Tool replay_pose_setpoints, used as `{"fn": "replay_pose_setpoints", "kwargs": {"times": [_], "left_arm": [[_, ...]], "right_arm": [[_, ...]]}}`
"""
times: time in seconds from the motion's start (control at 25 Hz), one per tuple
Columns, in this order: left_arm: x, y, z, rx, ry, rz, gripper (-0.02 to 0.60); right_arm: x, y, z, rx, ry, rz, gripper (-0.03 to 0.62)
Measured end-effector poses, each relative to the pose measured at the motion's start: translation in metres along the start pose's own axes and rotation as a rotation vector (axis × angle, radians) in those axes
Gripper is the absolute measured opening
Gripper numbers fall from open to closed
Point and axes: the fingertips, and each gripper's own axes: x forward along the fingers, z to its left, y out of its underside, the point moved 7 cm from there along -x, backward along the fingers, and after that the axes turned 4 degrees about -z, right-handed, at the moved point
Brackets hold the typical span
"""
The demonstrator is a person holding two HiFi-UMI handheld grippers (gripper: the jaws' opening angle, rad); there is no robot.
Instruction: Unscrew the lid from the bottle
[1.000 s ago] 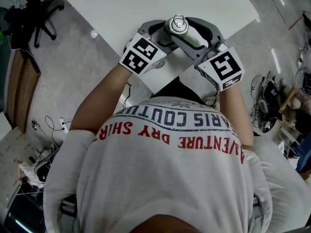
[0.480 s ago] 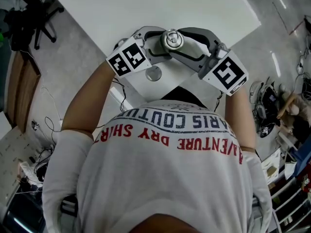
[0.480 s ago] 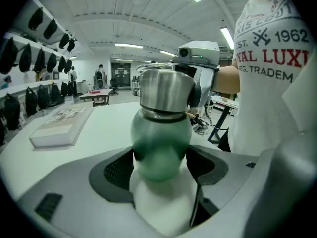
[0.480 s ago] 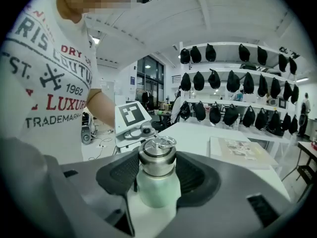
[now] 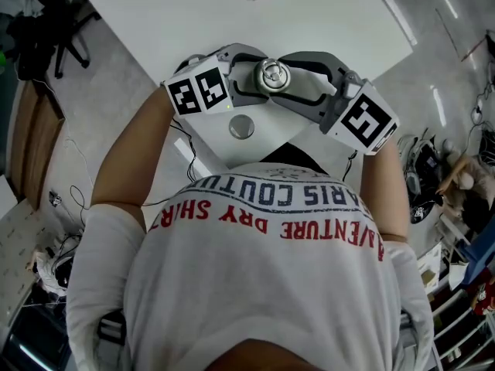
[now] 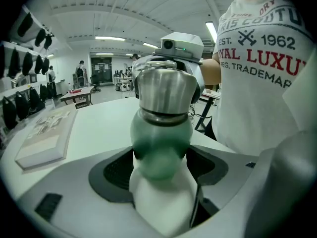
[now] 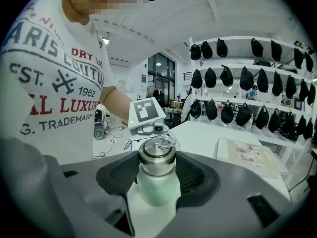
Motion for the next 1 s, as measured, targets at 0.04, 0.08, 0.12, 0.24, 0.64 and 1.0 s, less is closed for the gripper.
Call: {"fn": "replay_pose_setpoints", "kwargs": {"times": [0.04, 0.08, 0.12, 0.24, 0.64, 1.0], "left_arm": [[0.0, 0.0, 0.0, 0.0, -0.001, -0.002, 0.351], [0.0, -0.001, -0.001, -0.002, -0.004, -0.007, 0.353], [0.0, -0.001, -0.001, -0.007, -0.009, -0.014, 0.353], [0.001, 0.0, -0.003, -0.028, -0.031, -0.026, 0.352], [-0.036, 0.001, -0.009, -0.229, -0.152, -0.225, 0.353], [-0.089, -0.038, -0.059, -0.435, -0.381, -0.502, 0.183]], "right_arm": [[0.0, 0.0, 0.0, -0.002, -0.001, 0.001, 0.235], [-0.001, -0.001, 0.0, -0.002, -0.001, 0.0, 0.235], [-0.002, -0.001, 0.001, -0.001, 0.002, -0.004, 0.235], [-0.004, -0.001, 0.002, 0.036, 0.024, -0.035, 0.235], [-0.02, -0.023, 0.005, 0.164, 0.196, -0.178, 0.235], [-0.051, -0.036, 0.05, 0.291, 0.5, -0.316, 0.232]]}}
